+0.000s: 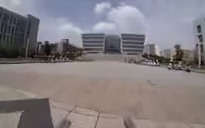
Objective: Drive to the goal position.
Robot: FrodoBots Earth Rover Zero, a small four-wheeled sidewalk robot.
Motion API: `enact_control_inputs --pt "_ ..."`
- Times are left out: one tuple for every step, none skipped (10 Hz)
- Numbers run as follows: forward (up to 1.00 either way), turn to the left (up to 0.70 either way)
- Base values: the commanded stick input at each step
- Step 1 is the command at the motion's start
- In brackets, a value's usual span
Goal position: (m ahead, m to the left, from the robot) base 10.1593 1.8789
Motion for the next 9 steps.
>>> enact_control_inputs --pt "1.00 0.00" --pt "1.00 0.00" --pt "1.00 0.00" --pt "1.00 0.00" --pt "1.00 0.00" --pt "1.00 0.00" --pt "1.00 0.00" --pt "1.00 0.00" --pt "0.74 0.00"
